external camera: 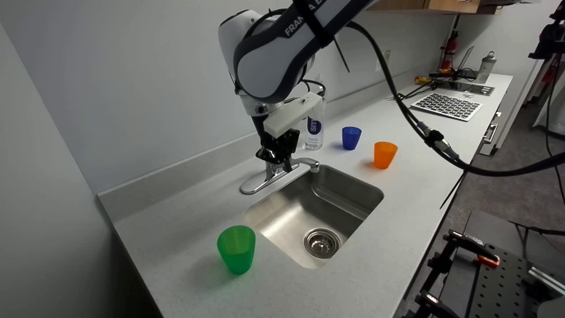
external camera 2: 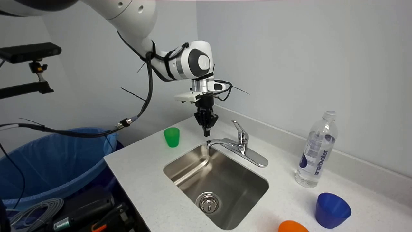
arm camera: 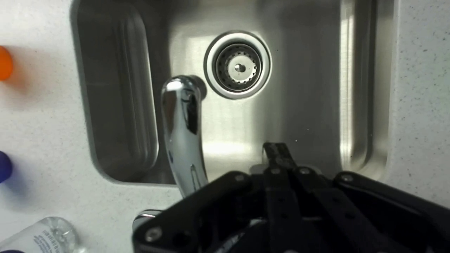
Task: Turn the tap nozzle from the middle to the right
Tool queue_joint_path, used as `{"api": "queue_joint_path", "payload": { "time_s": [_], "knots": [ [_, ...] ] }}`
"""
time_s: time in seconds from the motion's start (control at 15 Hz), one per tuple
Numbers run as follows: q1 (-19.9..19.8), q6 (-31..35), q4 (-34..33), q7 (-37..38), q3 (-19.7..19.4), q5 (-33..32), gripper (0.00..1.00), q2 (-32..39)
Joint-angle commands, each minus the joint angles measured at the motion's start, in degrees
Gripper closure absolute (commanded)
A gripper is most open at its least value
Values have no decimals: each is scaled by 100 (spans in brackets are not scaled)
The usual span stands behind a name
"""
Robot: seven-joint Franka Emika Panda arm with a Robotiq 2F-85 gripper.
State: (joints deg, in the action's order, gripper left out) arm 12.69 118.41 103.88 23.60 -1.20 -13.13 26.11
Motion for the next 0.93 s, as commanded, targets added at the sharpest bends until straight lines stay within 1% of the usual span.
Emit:
{"api": "queue_joint_path", "payload": {
  "time_s": [0.0,0.27,0.6,0.87],
  "knots": [
    [-16,-361,122,174,-103,-173,100,-251],
    [-47,-490,224,185,-166,-226,100,-284],
    [-45,-401,437,254,-183,-377,100,-277],
    [-103,-454,450,304,-219,-341,100,-343]
  ]
}}
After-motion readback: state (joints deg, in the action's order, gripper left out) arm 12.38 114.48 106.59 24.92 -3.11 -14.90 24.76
